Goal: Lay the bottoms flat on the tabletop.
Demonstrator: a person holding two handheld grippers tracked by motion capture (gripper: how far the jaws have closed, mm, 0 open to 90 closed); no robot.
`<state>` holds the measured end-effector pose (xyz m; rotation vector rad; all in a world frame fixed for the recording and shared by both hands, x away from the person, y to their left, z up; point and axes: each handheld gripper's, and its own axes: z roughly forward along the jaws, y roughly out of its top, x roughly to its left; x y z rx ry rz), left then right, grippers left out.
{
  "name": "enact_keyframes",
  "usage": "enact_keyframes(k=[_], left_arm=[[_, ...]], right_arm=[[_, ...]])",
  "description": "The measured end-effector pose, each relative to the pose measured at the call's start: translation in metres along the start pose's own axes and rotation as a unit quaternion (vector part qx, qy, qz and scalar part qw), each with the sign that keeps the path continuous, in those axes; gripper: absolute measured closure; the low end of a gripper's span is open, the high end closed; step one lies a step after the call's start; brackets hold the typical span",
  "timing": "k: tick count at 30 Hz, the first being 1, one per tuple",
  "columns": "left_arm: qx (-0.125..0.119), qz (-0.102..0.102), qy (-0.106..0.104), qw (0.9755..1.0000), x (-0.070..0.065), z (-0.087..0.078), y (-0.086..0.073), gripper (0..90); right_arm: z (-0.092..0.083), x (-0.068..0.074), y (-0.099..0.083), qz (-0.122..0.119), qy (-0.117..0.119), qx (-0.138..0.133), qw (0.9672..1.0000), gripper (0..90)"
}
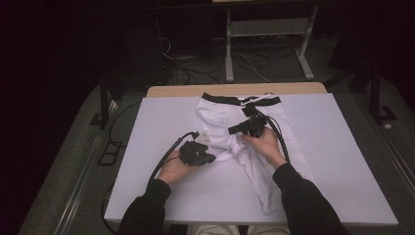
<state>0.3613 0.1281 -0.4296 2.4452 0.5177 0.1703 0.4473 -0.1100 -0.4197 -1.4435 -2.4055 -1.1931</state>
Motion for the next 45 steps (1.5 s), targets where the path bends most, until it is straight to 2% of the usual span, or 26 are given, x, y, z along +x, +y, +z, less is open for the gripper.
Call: enact_keyframes(k=[7, 11, 13, 15, 17, 19, 21, 24, 29, 35, 38, 42, 43, 45], left_arm=[[0.022, 0.003, 0.025, 0.9994, -0.001, -0.039, -0.022, 88.5], [0.008, -0.014, 0.023, 0.9996, 0.003, -0.057, -0.042, 88.5], [0.006, -0.024, 0.032, 0.9992, 0.005, -0.064, -0.052, 88.5], [-0.003, -0.039, 0.033, 0.9987, 0.009, -0.071, -0.06, 88.5], [-0.003, -0.049, 0.041, 0.9979, 0.012, -0.076, -0.067, 88.5], [-0.012, -0.063, 0.037, 0.9972, 0.016, -0.078, -0.075, 88.4], [-0.008, -0.07, 0.033, 0.997, 0.018, -0.077, -0.08, 88.4], [0.0, -0.075, 0.03, 0.9967, 0.019, -0.074, -0.084, 88.4], [-0.003, -0.079, 0.03, 0.9964, 0.02, -0.073, -0.083, 88.4], [-0.013, -0.079, 0.024, 0.9965, 0.018, -0.073, -0.081, 88.4], [-0.019, -0.077, 0.02, 0.9967, 0.017, -0.074, -0.079, 88.4], [-0.022, -0.073, 0.016, 0.997, 0.016, -0.073, -0.076, 88.3], [-0.022, -0.073, 0.016, 0.9969, 0.015, -0.073, -0.076, 88.3], [-0.02, -0.07, 0.014, 0.9972, 0.015, -0.072, -0.075, 88.4]], right_arm=[[-0.018, 0.025, -0.007, -0.03, 0.011, -0.021, 0.9993, 60.2], [-0.03, 0.041, -0.016, -0.047, 0.03, -0.033, 0.9979, 58.7], [-0.033, 0.049, -0.023, -0.049, 0.047, -0.035, 0.9971, 58.6], [-0.034, 0.057, -0.029, -0.057, 0.052, -0.033, 0.9965, 58.4], [-0.033, 0.065, -0.035, -0.063, 0.06, -0.025, 0.9959, 58.3], [-0.029, 0.072, -0.04, -0.072, 0.066, -0.016, 0.9951, 58.0], [-0.024, 0.079, -0.044, -0.078, 0.072, -0.008, 0.9943, 57.7], [-0.012, 0.088, -0.052, -0.087, 0.082, 0.016, 0.9928, 57.2], [0.011, 0.096, -0.07, -0.081, 0.081, 0.059, 0.9917, 55.5], [0.034, 0.103, -0.076, -0.069, 0.063, 0.061, 0.9937, 52.6], [0.042, 0.106, -0.073, -0.059, 0.039, 0.059, 0.9958, 49.6], [0.049, 0.113, -0.069, -0.067, 0.002, 0.056, 0.9962, 48.5], [0.051, 0.114, -0.067, -0.069, -0.005, 0.054, 0.9961, 49.2], [0.054, 0.117, -0.064, -0.073, -0.022, 0.053, 0.9957, 56.2]])
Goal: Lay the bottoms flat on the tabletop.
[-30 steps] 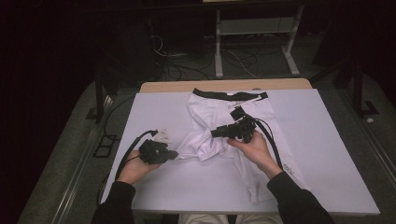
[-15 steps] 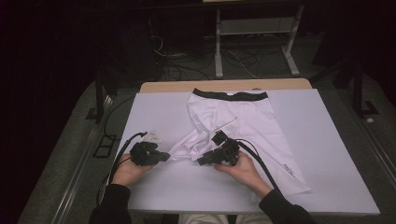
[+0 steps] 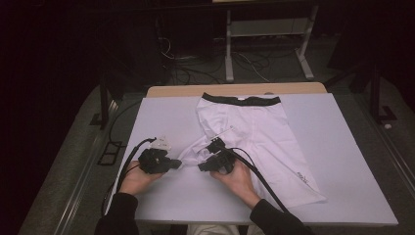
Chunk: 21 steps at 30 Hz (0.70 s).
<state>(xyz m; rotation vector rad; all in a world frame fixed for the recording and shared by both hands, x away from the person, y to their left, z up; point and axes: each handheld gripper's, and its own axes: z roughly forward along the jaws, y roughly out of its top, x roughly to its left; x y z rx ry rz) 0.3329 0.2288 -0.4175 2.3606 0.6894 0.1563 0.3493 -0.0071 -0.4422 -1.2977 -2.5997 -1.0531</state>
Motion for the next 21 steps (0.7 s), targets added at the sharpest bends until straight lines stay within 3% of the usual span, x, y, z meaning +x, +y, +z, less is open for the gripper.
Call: enact_keyframes(k=[3, 7, 10, 11, 16, 21], left_arm=[[0.001, 0.004, -0.002, 1.0, -0.001, 0.001, 0.001, 88.4], [-0.001, 0.004, -0.002, 1.0, -0.002, 0.002, 0.003, 88.3], [-0.004, 0.003, 0.0, 1.0, 0.0, 0.0, 0.002, 88.3], [-0.006, 0.0, 0.0, 1.0, 0.0, -0.001, 0.002, 88.3], [-0.017, -0.007, 0.008, 0.9998, 0.004, -0.006, 0.001, 88.3], [-0.035, -0.014, 0.016, 0.9992, 0.007, -0.015, -0.001, 88.3]], right_arm=[[0.004, -0.001, 0.004, 0.003, -0.018, -0.005, 0.9998, 68.0], [0.006, -0.012, 0.008, 0.019, -0.008, -0.005, 0.9998, 87.1], [0.004, -0.023, 0.008, 0.043, 0.026, -0.003, 0.9988, 88.7], [0.003, -0.025, 0.008, 0.039, 0.029, -0.003, 0.9988, 88.7], [-0.016, -0.029, 0.01, 0.024, 0.023, -0.017, 0.9993, 89.0], [-0.041, -0.045, 0.017, 0.033, 0.023, -0.043, 0.9983, 89.2]])
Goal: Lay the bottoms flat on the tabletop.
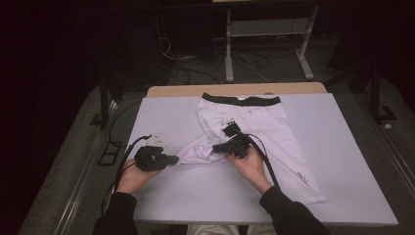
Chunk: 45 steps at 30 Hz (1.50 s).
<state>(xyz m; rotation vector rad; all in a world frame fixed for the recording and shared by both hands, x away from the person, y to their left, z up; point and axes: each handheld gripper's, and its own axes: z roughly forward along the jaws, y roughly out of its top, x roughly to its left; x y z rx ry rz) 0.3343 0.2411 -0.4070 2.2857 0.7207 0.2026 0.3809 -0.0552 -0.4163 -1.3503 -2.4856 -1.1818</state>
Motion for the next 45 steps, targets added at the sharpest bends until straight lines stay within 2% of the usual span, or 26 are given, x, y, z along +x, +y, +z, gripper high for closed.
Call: enact_keyframes(k=[5, 8, 11, 16, 17, 18, 20, 23, 25, 28, 35, 39, 45], left_arm=[[-0.024, -0.011, 0.008, 0.9996, 0.006, -0.008, 0.0, 88.3], [-0.031, -0.024, 0.011, 0.9992, 0.011, -0.008, -0.001, 88.3], [-0.02, -0.027, 0.01, 0.9994, 0.012, -0.003, -0.003, 88.2], [0.018, -0.015, 0.009, 0.9997, 0.01, 0.01, -0.003, 88.1], [0.022, -0.015, 0.008, 0.9996, 0.01, 0.012, -0.003, 88.2], [0.026, -0.013, 0.009, 0.9995, 0.009, 0.013, -0.003, 88.2], [0.028, -0.012, 0.01, 0.9995, 0.009, 0.014, -0.003, 88.1], [0.027, -0.015, 0.009, 0.9995, 0.01, 0.014, -0.003, 88.1], [0.029, -0.015, 0.009, 0.9994, 0.01, 0.014, -0.003, 88.1], [0.03, -0.014, 0.01, 0.9994, 0.009, 0.014, -0.003, 88.0], [0.036, -0.012, 0.006, 0.9993, 0.008, 0.017, -0.003, 88.0], [0.035, -0.014, 0.006, 0.9993, 0.008, 0.016, -0.003, 88.0], [0.035, -0.011, 0.004, 0.9993, 0.008, 0.017, -0.003, 87.8]], right_arm=[[-0.029, -0.023, 0.016, 0.021, -0.012, -0.04, 0.9989, 89.2], [-0.039, -0.037, 0.024, 0.031, -0.026, -0.043, 0.9983, 89.1], [-0.037, -0.049, 0.022, 0.04, -0.039, -0.028, 0.9981, 89.1], [-0.028, -0.06, 0.009, 0.059, -0.037, -0.012, 0.9975, 87.3], [-0.028, -0.061, 0.007, 0.062, -0.04, -0.014, 0.9972, 80.9], [-0.03, -0.061, 0.005, 0.067, -0.043, -0.019, 0.9966, 78.2], [-0.036, -0.059, 0.001, 0.069, -0.039, -0.032, 0.9963, 75.0], [-0.047, -0.045, -0.005, 0.059, -0.021, -0.043, 0.9971, 71.2], [-0.049, -0.033, -0.012, 0.045, -0.006, -0.033, 0.9984, 69.8], [-0.042, -0.017, -0.025, 0.019, 0.008, -0.002, 0.9998, 67.2], [-0.019, 0.0, -0.033, -0.02, 0.034, 0.04, 0.9984, 62.3], [-0.005, 0.003, -0.033, -0.045, 0.008, 0.058, 0.9973, 59.7], [0.003, 0.004, -0.036, -0.077, -0.026, 0.071, 0.9942, 56.1]])
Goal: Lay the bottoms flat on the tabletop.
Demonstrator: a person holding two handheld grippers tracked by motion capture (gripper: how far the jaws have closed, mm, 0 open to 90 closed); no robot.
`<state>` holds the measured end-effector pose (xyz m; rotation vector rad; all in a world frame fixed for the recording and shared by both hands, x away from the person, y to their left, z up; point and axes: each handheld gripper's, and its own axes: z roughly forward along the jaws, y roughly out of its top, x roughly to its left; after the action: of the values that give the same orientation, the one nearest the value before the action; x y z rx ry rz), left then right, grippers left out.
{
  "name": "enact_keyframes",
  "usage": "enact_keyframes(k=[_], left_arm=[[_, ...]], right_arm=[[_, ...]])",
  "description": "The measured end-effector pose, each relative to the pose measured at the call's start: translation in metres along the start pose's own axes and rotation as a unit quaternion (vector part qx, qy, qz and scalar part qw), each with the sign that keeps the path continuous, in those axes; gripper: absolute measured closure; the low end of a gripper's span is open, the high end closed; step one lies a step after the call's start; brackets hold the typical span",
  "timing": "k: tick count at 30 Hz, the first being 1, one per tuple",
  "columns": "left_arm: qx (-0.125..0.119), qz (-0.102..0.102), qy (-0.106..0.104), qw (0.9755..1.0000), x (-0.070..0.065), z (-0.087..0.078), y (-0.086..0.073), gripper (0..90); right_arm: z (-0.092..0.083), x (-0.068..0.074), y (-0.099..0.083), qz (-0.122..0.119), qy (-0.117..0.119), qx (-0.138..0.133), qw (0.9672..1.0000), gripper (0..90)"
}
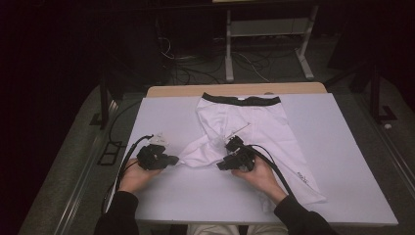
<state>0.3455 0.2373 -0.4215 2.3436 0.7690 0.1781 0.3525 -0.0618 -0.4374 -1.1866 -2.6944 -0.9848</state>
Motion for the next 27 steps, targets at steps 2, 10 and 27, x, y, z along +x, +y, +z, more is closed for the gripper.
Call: enact_keyframes(k=[2, 10, 27], left_arm=[[0.0, -0.001, 0.0, 1.0, 0.0, 0.0, 0.0, 87.9], [-0.001, 0.0, -0.001, 1.0, 0.0, 0.0, 0.0, 87.8], [0.002, 0.001, -0.002, 1.0, 0.0, 0.0, 0.0, 87.8]], right_arm=[[0.002, 0.002, -0.001, -0.012, -0.009, 0.002, 0.9999, 55.2], [0.004, 0.015, -0.005, -0.045, -0.077, -0.003, 0.9961, 67.9], [0.003, 0.018, -0.01, -0.055, -0.085, -0.014, 0.9948, 86.8]])
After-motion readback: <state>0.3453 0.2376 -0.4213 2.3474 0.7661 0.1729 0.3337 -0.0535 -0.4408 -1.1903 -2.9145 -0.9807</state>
